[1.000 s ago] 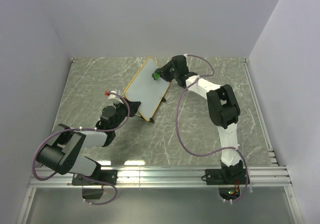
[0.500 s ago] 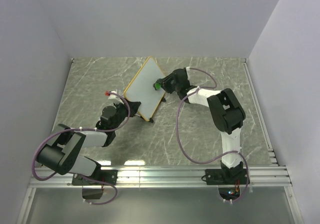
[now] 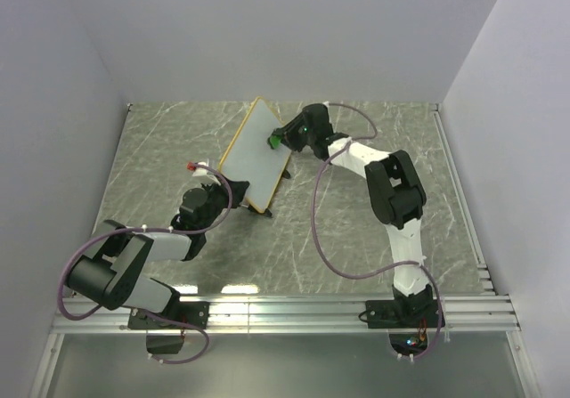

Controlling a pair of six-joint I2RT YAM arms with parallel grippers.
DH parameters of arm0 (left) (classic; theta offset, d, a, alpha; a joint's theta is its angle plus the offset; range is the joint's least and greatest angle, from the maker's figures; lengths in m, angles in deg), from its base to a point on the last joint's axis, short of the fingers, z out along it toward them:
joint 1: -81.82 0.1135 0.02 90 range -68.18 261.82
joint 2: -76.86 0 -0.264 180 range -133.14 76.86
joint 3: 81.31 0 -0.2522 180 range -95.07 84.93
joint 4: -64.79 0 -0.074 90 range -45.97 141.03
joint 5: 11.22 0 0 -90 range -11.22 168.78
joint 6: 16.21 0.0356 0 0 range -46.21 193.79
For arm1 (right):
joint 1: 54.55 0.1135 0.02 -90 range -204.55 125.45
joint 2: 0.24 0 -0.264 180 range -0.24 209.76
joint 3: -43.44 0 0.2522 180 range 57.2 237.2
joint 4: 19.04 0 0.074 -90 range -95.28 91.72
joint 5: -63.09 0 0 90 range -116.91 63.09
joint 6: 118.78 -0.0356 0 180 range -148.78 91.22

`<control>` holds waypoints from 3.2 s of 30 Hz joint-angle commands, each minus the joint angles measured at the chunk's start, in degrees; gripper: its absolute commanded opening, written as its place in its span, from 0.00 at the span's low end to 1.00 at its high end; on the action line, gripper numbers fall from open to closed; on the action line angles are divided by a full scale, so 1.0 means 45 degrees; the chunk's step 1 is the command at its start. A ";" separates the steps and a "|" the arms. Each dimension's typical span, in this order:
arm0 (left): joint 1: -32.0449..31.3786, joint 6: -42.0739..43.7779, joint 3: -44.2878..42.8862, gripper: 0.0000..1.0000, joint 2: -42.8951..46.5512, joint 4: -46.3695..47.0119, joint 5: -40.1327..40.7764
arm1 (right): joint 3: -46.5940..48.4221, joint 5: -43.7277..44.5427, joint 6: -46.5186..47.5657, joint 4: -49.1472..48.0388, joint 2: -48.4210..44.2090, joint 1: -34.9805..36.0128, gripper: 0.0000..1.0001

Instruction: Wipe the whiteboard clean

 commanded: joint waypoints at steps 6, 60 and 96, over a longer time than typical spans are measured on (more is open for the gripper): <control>-0.0482 0.1732 0.0407 0.00 -0.0508 -0.2215 -0.1934 | 0.0678 -0.0851 0.0666 -0.0268 -0.0106 -0.0175 0.00; -0.0482 0.1166 0.0270 0.01 -0.0391 -0.3348 -0.1602 | 0.0713 -0.1888 0.1135 0.1835 -0.1400 -0.0585 0.99; -0.0482 0.1010 0.0270 0.01 -0.0508 -0.3348 -0.1173 | -0.1666 -0.0209 0.2110 0.4685 -0.3500 -0.0253 0.00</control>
